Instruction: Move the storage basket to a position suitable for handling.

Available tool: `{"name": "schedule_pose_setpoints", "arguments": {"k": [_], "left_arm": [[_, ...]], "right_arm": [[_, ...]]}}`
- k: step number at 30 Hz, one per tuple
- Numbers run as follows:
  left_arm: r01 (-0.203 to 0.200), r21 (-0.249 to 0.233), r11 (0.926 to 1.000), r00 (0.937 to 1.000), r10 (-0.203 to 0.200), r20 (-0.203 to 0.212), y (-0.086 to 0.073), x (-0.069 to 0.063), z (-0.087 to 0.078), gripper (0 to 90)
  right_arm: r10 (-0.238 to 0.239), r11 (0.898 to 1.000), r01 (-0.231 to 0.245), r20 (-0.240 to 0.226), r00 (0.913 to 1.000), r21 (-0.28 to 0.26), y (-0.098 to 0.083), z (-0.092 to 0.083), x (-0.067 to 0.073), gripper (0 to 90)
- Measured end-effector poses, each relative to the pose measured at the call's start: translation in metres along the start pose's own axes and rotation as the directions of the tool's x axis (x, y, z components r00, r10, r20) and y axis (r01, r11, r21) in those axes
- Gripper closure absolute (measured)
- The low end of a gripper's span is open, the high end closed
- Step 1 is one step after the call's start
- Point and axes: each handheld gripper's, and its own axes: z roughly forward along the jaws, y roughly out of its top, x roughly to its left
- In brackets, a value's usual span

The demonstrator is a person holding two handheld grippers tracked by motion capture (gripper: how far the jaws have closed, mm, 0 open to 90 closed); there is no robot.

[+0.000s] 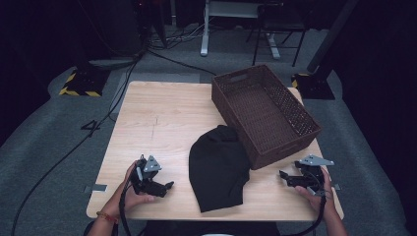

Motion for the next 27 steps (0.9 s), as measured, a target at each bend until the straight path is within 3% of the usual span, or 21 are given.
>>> {"name": "schedule_pose_setpoints", "arguments": {"k": [6, 8, 10, 12, 15, 17, 18, 20, 27], "left_arm": [[-0.003, 0.008, 1.0000, 1.0000, 0.003, 0.005, 0.006, -0.006, 0.005, 0.5], [-0.023, 0.015, 0.9996, 0.9995, 0.022, 0.023, 0.010, -0.010, 0.008, 1.3], [-0.020, 0.001, 0.9998, 0.9995, 0.020, 0.023, 0.013, -0.014, 0.008, 6.3], [-0.031, -0.020, 0.9993, 0.9986, 0.032, 0.042, 0.018, -0.017, 0.011, 19.3], [-0.048, -0.047, 0.9977, 0.9974, 0.050, 0.052, 0.030, -0.024, 0.013, 15.5], [-0.046, -0.086, 0.9953, 0.9969, 0.051, 0.060, 0.038, -0.027, 0.012, 19.5], [-0.046, -0.086, 0.9953, 0.9969, 0.051, 0.060, 0.038, -0.027, 0.012, 17.7], [-0.026, -0.113, 0.9932, 0.9994, 0.029, 0.019, 0.049, -0.030, 0.012, 16.2], [-0.004, -0.129, 0.9917, 1.0000, 0.005, 0.005, 0.072, -0.038, 0.026, 16.2]], "right_arm": [[0.000, 1.000, 0.000, 0.004, 1.0000, 0.001, 0.000, 0.000, 0.000, 19.2], [0.001, 1.000, -0.001, 0.004, 1.0000, 0.001, 0.001, 0.001, 0.000, 19.1], [0.001, 1.000, -0.001, 0.003, 1.0000, 0.001, 0.001, 0.001, 0.000, 19.1], [0.001, 1.000, -0.001, 0.004, 1.0000, 0.002, 0.001, 0.001, 0.000, 19.1], [0.001, 1.000, -0.001, 0.003, 1.0000, 0.001, 0.001, 0.001, 0.000, 19.1], [0.001, 1.000, -0.001, 0.001, 1.0000, 0.001, 0.001, 0.001, 0.000, 19.2], [0.001, 1.000, -0.001, 0.001, 1.0000, 0.001, 0.001, 0.001, 0.000, 19.3], [0.001, 1.000, -0.001, 0.000, 1.0000, 0.000, 0.001, 0.001, 0.000, 19.3], [0.000, 1.000, 0.000, -0.001, 1.0000, 0.001, 0.001, 0.001, 0.000, 19.3]]}}
